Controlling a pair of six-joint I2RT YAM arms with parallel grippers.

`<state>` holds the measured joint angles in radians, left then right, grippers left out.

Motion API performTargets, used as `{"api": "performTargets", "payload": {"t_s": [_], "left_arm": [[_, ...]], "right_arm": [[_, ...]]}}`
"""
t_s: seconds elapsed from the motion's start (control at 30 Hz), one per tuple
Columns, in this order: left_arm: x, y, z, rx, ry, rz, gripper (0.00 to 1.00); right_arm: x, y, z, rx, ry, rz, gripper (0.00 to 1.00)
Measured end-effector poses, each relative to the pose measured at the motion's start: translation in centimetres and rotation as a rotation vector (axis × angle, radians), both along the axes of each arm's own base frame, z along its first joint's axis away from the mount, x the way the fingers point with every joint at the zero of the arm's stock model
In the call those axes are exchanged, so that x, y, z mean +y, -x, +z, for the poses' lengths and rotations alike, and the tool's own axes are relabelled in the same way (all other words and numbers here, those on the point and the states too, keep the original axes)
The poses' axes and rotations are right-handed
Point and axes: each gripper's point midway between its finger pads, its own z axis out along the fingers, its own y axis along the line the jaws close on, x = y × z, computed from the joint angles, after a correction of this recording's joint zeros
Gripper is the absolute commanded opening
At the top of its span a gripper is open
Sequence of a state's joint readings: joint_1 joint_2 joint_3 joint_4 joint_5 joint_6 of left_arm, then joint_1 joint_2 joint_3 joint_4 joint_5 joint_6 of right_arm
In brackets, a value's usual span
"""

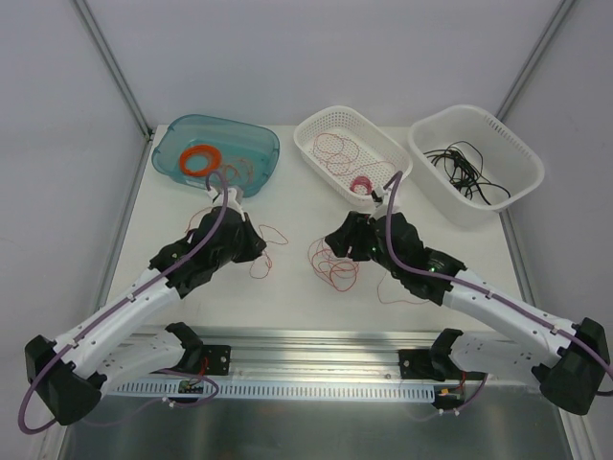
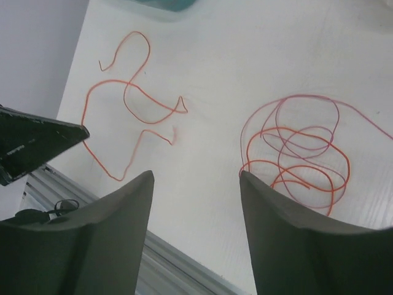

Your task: Untangle the cables

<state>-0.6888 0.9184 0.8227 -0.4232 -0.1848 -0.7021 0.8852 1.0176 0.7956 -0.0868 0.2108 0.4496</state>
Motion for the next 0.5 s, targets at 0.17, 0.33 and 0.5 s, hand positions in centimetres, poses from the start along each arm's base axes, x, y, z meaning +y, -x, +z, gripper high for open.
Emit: {"api": "performTargets", "payload": {"t_s": [0.17, 0.33, 0.5], "left_arm": [[2.2, -2.0, -1.6, 0.020, -0.083, 0.062, 0.00], [5.2, -4.5, -3.4, 0.057, -0.122, 0.169, 0.00], [8.3, -6.0, -6.2, 0.097, -0.132, 0.278, 0.03]], "right_arm": [[-0.5, 0.8, -1.9, 0.033, 0.083, 0.039, 0.77], [-1.2, 1.3, -2.9, 0.040, 0.144, 0.062, 0.86], [-1.7, 1.6, -3.6, 0.041, 0.189, 0.081, 0.88]]}}
